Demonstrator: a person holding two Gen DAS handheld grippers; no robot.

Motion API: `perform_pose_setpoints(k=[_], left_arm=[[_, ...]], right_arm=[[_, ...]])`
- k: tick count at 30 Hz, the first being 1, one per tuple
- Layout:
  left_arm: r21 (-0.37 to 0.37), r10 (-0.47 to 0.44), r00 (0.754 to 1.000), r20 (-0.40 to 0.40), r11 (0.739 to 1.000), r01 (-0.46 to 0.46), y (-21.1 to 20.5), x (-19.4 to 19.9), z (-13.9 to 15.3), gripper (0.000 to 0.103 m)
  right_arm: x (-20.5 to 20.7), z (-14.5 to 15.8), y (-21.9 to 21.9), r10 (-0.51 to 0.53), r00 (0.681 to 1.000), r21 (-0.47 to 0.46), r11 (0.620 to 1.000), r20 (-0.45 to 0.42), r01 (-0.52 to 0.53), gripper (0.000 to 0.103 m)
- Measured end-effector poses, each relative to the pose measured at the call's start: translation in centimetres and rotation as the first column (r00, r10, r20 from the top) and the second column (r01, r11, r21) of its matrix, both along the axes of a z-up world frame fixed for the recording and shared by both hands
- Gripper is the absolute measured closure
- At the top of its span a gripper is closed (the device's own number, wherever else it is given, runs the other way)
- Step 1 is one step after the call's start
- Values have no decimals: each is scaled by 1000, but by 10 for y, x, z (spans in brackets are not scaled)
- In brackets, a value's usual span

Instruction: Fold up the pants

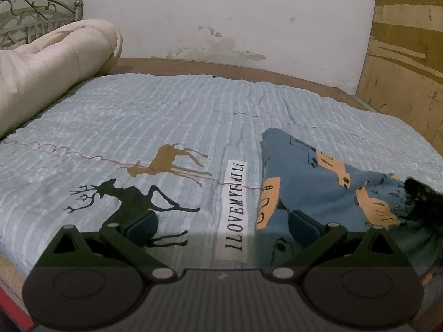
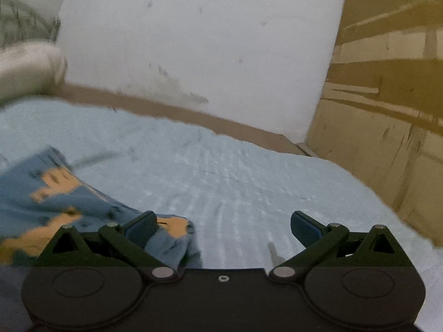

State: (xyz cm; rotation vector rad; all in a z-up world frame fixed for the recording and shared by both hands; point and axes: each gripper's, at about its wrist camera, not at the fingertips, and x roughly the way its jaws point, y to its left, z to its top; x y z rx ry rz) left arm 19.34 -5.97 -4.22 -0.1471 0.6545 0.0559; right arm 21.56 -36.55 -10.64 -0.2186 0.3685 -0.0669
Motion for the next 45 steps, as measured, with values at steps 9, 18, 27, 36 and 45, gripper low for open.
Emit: perform_pose_setpoints(k=[9,18,27,36,45], left_arm=[[1,0,1000,-10,1000,0,2,-5,3,1],[19,-10,1000,-14,1000,10,-4,-24,6,1],[28,-13,1000,-26,1000,14,-5,-34,10,1],[16,-20,999,-38,1000,21,-3,-41,12,1],[13,-19,999,-38,1000,19,-4,-43,12,1]], right_arm=[[-15,-18,-46,-40,997,288,956,-58,55,1],[-54,-21,-39,-55,996,324,943,-74,76,1],[-69,-4,-28,-79,994,280,955,-74,97,1],[-79,-15,-17,-24,993,300,952,-114,57,1],[-85,-14,-16,-23,993,302,952,-112,56,1]])
